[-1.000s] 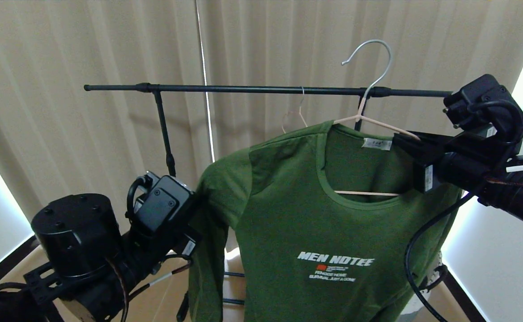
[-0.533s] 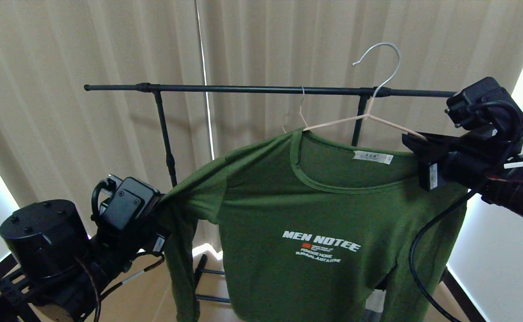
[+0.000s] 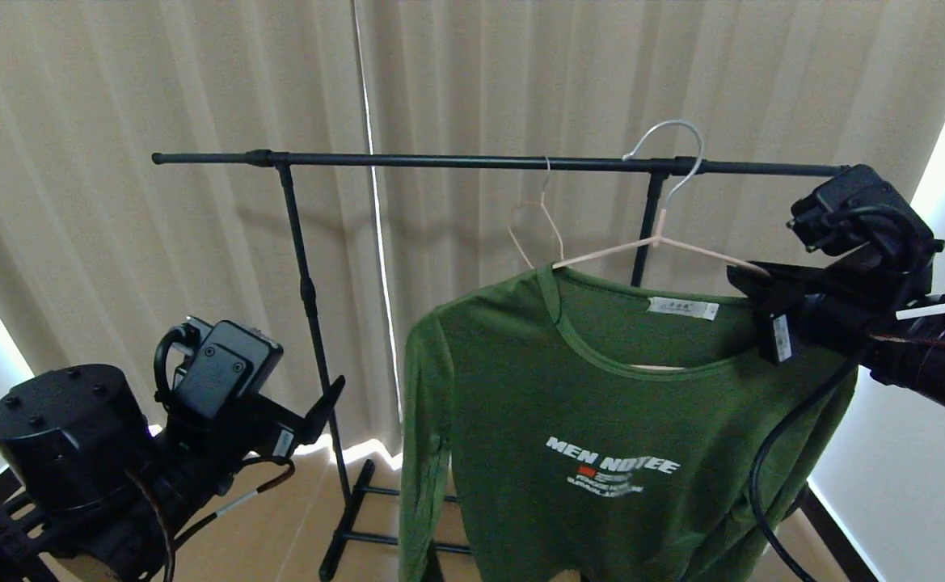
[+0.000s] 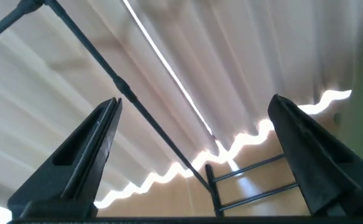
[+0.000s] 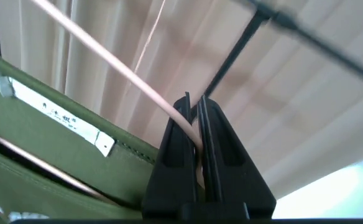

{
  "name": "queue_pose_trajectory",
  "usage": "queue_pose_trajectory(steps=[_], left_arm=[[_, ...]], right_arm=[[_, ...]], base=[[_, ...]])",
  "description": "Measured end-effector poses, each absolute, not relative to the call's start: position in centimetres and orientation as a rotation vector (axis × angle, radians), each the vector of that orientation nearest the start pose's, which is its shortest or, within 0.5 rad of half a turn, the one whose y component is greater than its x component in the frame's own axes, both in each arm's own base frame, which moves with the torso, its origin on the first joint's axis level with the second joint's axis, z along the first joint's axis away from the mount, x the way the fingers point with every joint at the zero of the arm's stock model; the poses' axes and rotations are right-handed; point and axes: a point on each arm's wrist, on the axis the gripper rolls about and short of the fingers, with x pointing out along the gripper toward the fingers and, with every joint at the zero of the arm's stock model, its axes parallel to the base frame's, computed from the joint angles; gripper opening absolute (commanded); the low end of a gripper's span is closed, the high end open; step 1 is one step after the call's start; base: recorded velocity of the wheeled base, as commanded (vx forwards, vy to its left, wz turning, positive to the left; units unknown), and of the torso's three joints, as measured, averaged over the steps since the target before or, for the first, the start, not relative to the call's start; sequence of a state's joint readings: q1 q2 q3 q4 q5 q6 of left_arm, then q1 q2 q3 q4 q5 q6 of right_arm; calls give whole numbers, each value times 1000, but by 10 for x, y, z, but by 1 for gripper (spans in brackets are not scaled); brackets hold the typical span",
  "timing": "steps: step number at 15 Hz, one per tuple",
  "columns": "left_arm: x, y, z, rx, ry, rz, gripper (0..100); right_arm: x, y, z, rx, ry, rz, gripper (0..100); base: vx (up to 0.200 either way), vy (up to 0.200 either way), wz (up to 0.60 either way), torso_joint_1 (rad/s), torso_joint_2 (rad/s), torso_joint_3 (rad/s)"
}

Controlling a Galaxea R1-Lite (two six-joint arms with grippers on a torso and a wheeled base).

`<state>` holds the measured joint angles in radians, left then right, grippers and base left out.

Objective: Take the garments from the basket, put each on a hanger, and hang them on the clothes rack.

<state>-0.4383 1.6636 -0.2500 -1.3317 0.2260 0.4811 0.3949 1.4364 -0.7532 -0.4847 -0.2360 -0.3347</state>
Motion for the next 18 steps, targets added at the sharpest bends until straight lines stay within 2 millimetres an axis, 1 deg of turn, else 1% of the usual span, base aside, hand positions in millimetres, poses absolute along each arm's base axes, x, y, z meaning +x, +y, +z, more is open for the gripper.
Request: queue_pose_trajectory(steps=[3, 5, 7, 9, 11, 12, 15, 18], left_arm=[[201, -100, 135, 509, 30, -275, 100], [190, -97, 140, 527, 85, -301, 100], [174, -90, 144, 534, 178, -321, 100], [155, -79, 149, 493, 266, -327, 100], [138, -70, 159, 433, 231, -313, 100], [132, -66, 160, 423, 218, -315, 100], [124, -63, 165, 406, 171, -310, 100], [123, -63, 166, 403, 162, -329, 100]], right_arm=[[219, 82, 218, -439, 284, 135, 0], [211, 75, 213, -467, 370, 107, 0], [208, 67, 211, -476, 416, 64, 0], [206, 61, 207, -461, 470, 23, 0], [198, 56, 200, -440, 577, 5, 0], [195, 54, 200, -422, 594, -5, 0], [193, 52, 208, -357, 572, -32, 0], [192, 49, 207, -357, 581, -53, 0]], base=[[0, 0, 0, 0, 0, 0], [0, 0, 0, 0, 0, 0], [0, 0, 0, 0, 0, 0], [0, 0, 0, 0, 0, 0], [0, 0, 0, 0, 0, 0], [0, 0, 0, 0, 0, 0], [0, 0, 0, 0, 0, 0], [0, 0, 0, 0, 0, 0]])
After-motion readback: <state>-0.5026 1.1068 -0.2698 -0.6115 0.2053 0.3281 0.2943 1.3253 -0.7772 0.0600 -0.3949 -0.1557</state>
